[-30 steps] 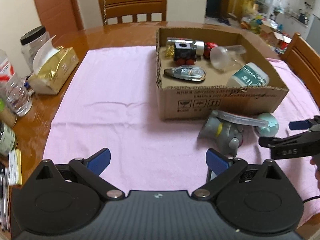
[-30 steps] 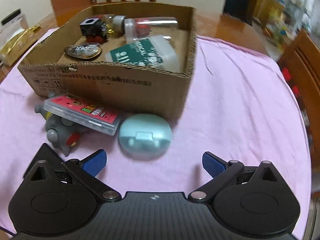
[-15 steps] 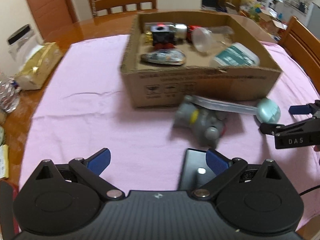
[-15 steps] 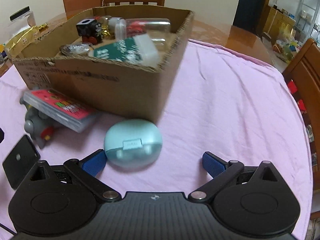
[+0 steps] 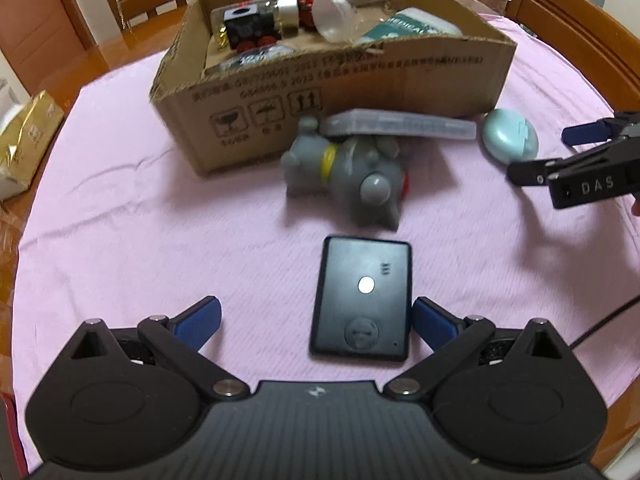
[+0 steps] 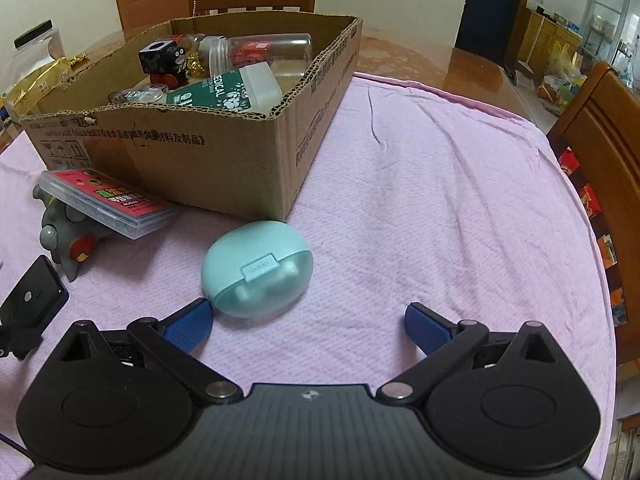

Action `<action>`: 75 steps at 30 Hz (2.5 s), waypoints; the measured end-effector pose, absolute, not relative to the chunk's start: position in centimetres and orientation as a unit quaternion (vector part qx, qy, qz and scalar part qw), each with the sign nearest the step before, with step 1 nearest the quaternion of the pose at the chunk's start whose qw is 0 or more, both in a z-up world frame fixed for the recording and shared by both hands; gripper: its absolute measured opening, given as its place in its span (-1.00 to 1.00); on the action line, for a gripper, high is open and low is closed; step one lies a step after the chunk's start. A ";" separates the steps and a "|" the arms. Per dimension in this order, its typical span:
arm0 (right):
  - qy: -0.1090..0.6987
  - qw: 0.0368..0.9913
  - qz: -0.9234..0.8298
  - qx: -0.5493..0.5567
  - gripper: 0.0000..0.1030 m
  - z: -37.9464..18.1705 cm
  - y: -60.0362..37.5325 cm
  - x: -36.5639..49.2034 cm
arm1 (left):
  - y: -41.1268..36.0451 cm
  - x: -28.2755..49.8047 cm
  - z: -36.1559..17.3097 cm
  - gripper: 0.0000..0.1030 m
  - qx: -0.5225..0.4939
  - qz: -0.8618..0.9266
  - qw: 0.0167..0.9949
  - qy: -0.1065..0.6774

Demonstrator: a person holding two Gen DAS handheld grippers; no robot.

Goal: Organize rigid objects
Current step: 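Move both grippers back over the remaining items on the cloth, then grasp the black rectangular case with the left gripper, then grasp the teal round case with the right gripper, then carry the black case into the box and open the left gripper while the right carries the teal case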

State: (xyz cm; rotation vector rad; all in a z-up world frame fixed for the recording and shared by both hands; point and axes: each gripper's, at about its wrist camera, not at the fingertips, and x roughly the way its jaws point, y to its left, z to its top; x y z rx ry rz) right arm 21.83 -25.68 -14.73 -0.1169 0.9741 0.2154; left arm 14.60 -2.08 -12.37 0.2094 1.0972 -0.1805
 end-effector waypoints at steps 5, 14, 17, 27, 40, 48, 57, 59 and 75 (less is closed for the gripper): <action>0.464 0.878 0.103 -0.056 1.00 -14.8 -25.7 21.7 | 0.1 14.1 -12.3 0.96 0.100 -0.067 0.842 0.525; 0.467 0.877 0.097 -0.053 1.00 -14.7 -25.6 21.7 | 3.1 15.1 -11.8 0.96 0.071 -0.017 0.851 0.521; 0.467 0.877 0.096 -0.053 1.00 -14.7 -25.7 21.7 | 2.0 15.4 -11.5 0.96 0.040 -0.042 0.854 0.517; 0.460 0.881 0.093 -0.052 1.00 -14.8 -25.7 21.3 | 0.7 16.6 -12.7 0.98 0.039 -0.030 0.854 0.519; 0.458 0.883 0.085 -0.064 1.00 -14.5 -22.6 22.8 | 1.6 16.6 -12.7 0.99 0.027 -0.024 0.852 0.522; 0.461 0.885 0.056 -0.034 1.00 -14.8 -25.5 22.2 | 1.7 16.4 -12.6 0.97 0.041 -0.020 0.855 0.517; 0.466 0.882 0.063 -0.043 0.97 -14.5 -25.2 21.5 | -0.2 16.7 -12.0 0.56 0.046 -0.030 0.858 0.510; 0.461 0.883 0.075 -0.046 0.84 -14.4 -24.6 21.7 | -0.2 16.7 -12.0 0.56 0.047 -0.034 0.859 0.509; 0.453 0.884 0.104 -0.051 0.17 -13.7 -24.5 22.4 | 0.4 17.1 -11.9 0.46 0.057 -0.068 0.857 0.507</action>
